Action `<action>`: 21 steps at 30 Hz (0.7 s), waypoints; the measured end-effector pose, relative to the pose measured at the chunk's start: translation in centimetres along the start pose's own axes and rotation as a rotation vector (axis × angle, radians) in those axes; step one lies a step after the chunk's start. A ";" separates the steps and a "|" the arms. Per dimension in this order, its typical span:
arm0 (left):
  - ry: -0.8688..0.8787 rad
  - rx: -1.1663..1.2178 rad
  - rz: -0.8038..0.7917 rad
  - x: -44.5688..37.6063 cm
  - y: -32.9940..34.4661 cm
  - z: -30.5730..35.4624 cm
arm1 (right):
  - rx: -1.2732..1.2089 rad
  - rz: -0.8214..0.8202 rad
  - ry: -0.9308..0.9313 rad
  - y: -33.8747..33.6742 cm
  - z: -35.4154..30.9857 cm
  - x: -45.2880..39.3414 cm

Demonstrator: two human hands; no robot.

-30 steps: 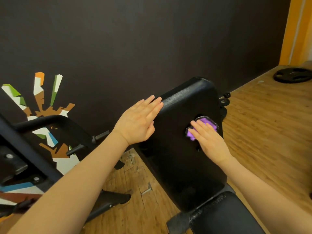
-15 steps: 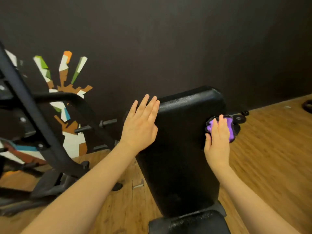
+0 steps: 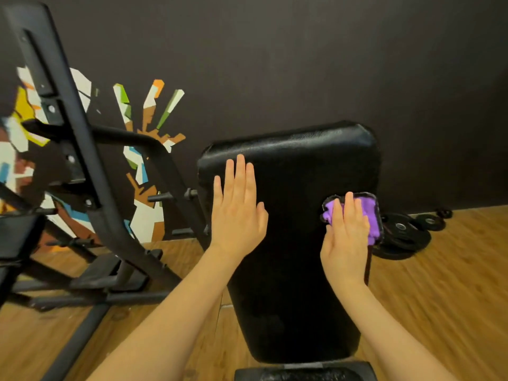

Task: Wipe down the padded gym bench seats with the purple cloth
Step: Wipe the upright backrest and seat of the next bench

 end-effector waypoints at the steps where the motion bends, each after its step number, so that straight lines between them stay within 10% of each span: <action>1: 0.003 0.007 0.030 0.8 0.9 0.1 | -0.019 0.044 -0.014 0.4 0.2 0.2; 12: 0.098 -0.016 0.382 5.7 7.6 0.1 | -0.111 0.424 -0.181 3.5 0.6 1.7; 21: 0.060 0.035 0.505 7.3 8.4 -0.8 | -0.040 0.407 -0.243 3.7 -1.2 0.7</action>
Point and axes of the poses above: each hand's wrist, its own x-axis away from the middle knuckle, its own y-axis out of the palm, z = x × y, the point moved 2 cm from there along -x, towards the middle knuckle, and after that the axes turned 1 degree about z, right-handed, at the moved point
